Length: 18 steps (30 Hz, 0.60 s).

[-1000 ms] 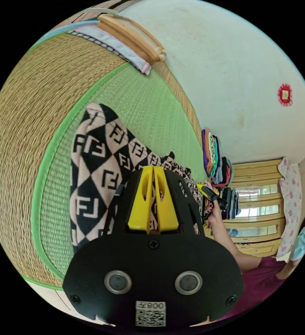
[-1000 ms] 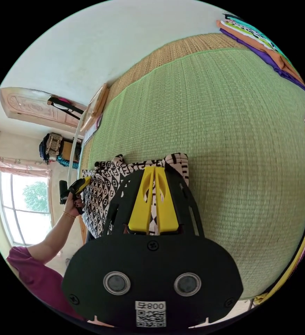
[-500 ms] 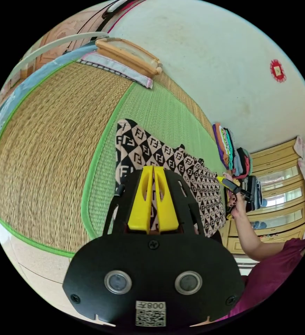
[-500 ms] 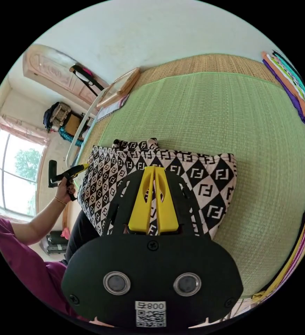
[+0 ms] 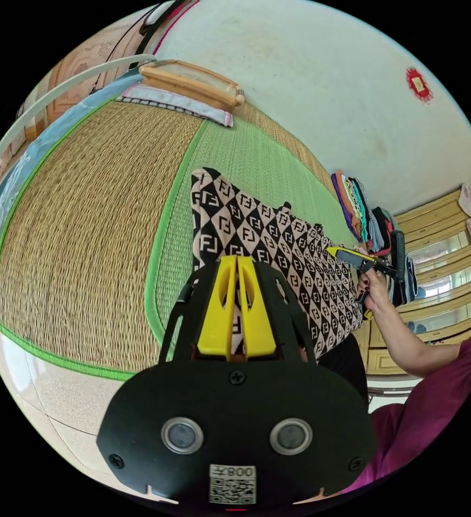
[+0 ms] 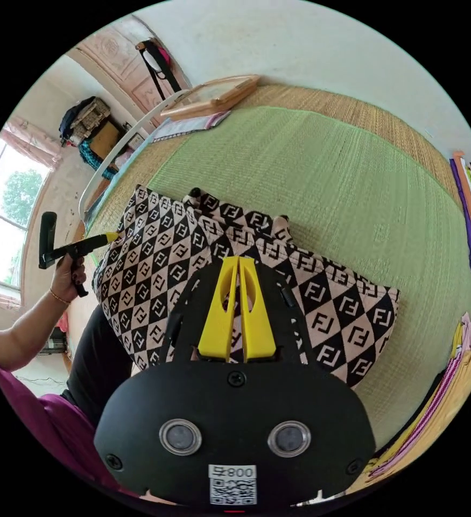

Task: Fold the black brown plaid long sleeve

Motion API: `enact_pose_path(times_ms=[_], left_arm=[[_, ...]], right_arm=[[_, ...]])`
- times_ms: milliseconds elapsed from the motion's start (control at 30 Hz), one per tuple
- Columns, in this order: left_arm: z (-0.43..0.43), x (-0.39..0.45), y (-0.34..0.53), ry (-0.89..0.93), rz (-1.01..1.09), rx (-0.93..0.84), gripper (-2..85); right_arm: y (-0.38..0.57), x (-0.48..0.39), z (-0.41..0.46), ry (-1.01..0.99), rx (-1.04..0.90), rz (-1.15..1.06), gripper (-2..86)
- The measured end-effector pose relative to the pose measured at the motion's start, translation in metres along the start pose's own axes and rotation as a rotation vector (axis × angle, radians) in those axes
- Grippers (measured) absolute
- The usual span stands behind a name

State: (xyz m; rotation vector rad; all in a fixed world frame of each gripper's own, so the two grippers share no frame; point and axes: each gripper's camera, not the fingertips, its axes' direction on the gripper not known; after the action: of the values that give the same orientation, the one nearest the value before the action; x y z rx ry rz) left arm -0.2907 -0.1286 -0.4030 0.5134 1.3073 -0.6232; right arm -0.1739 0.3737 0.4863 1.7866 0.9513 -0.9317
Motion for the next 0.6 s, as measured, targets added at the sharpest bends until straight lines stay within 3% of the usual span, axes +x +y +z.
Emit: enact_pose_path(times_ms=[300, 600], left_arm=[[-0.045, 0.010, 0.082, -0.148, 0.027, -0.001, 0.2], [-0.057, -0.015, 0.098, -0.050, -0.051, -0.023, 0.5]], right_arm=[[-0.070, -0.038, 0.062, 0.087, -0.089, -0.058, 0.1], [-0.053, -0.013, 0.050, 0.035, -0.102, 0.000, 0.1]])
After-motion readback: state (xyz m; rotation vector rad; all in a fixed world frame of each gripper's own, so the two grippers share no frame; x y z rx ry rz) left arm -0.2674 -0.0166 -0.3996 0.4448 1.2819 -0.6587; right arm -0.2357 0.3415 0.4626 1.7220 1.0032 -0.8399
